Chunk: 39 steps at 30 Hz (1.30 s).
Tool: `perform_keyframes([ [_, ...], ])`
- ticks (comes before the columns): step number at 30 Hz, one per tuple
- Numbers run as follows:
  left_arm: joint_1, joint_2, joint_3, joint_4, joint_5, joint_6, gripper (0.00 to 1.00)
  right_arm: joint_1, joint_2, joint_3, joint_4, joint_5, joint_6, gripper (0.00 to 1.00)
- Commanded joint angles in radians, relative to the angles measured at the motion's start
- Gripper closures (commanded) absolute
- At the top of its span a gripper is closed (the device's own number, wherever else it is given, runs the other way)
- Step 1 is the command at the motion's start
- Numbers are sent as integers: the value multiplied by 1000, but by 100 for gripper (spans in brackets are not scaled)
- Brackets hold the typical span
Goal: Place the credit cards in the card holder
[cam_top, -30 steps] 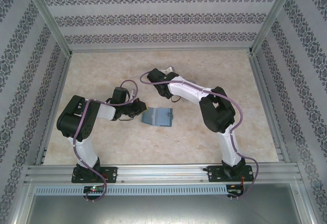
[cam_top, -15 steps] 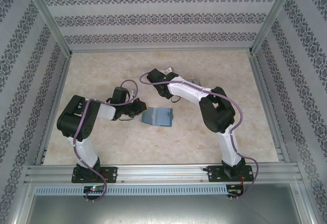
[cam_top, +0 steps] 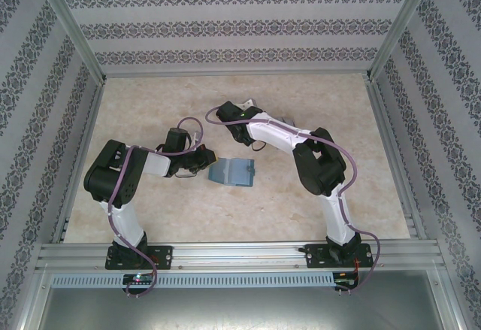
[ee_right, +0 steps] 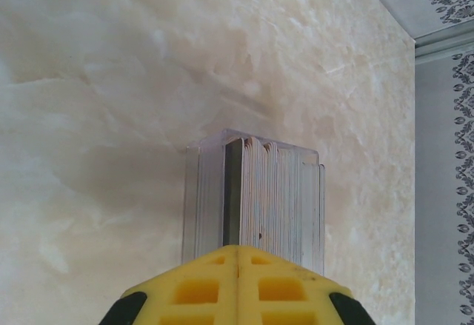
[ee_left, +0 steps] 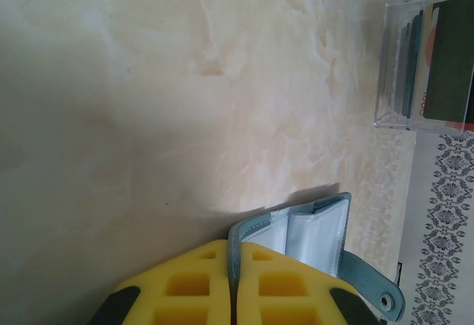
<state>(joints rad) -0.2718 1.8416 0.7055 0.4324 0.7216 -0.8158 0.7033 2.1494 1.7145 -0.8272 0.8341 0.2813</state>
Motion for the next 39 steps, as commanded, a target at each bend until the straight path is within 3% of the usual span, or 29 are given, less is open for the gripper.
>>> perform_keyframes([
  [1, -14, 89, -5, -82, -103, 19, 100, 2, -36, 0, -20, 24, 6, 100],
  [4, -16, 95, -3, -80, -100, 16, 100, -9, -40, -6, -19, -26, 28, 83],
  [11, -17, 104, 1, -74, -91, 12, 100, -51, -33, -26, -12, -71, 50, 82],
  [15, -19, 103, 0, -75, -94, 14, 100, -55, -37, -36, -12, -63, 51, 92],
  [26, -20, 105, 0, -74, -93, 11, 100, -45, -43, -26, -14, -28, 29, 94],
  [29, -21, 102, 2, -80, -97, 15, 100, -39, -43, -18, -18, -23, 27, 93],
  [33, -21, 107, 3, -78, -92, 9, 100, -37, -36, -8, -20, -10, 18, 81],
  [39, -22, 110, 6, -79, -93, 11, 100, -38, -19, 6, -28, -19, 20, 99],
])
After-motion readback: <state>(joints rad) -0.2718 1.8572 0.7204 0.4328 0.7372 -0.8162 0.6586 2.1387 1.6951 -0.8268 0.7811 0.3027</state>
